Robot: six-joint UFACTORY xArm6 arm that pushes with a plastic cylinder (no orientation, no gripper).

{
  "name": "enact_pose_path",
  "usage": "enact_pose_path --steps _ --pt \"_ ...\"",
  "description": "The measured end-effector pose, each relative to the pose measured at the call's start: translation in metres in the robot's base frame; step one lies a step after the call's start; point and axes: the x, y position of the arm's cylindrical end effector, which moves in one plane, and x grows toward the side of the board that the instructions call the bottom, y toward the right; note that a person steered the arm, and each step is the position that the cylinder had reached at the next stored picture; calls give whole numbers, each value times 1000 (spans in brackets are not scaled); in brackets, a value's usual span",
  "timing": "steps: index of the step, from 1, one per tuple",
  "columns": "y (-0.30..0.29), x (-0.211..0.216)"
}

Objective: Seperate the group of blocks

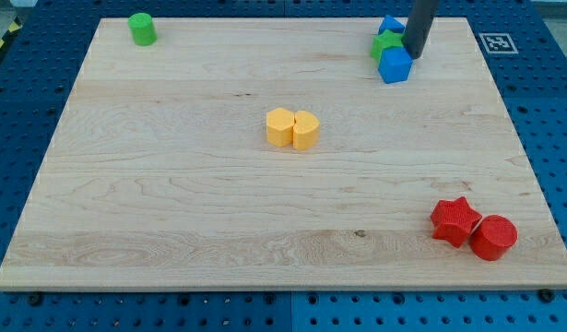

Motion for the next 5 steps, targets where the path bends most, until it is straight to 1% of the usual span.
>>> enact_pose_path --steps 2,4,5 --pt "-5 -15" --pt "-10 -15" --pt "-27 -14"
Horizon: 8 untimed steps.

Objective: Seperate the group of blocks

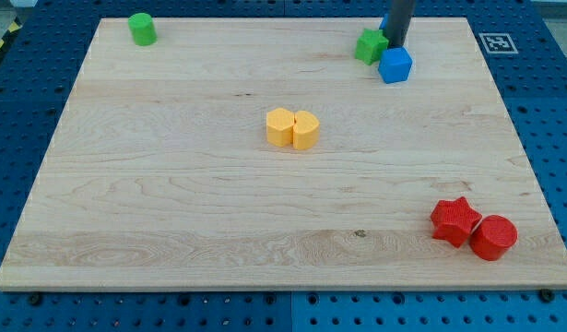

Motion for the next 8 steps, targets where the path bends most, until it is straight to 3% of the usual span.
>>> enact_pose_path --steps 5,8 --pt "-68 23" --pt "-147 23"
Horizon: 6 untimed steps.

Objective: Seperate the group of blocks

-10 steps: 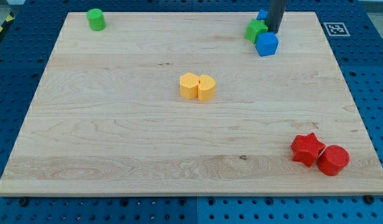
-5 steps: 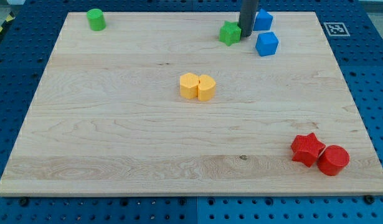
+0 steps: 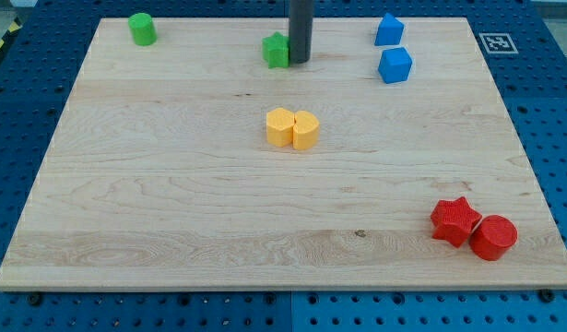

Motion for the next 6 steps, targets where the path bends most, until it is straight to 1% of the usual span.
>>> enact_pose_path --steps 2,3,5,6 --pt "-58 0" --pt "-76 -5" --pt "-77 -17" --pt "-74 -32"
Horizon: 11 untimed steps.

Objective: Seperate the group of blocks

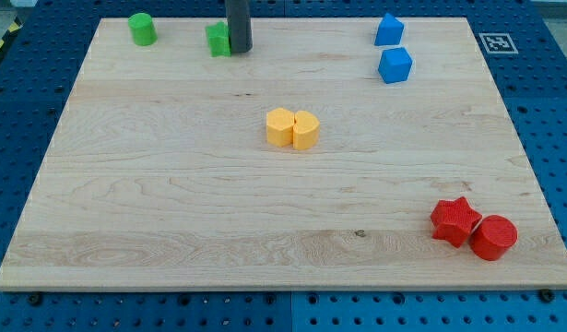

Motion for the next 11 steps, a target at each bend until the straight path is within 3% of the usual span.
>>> enact_pose_path --steps 11 --pt "-74 -11"
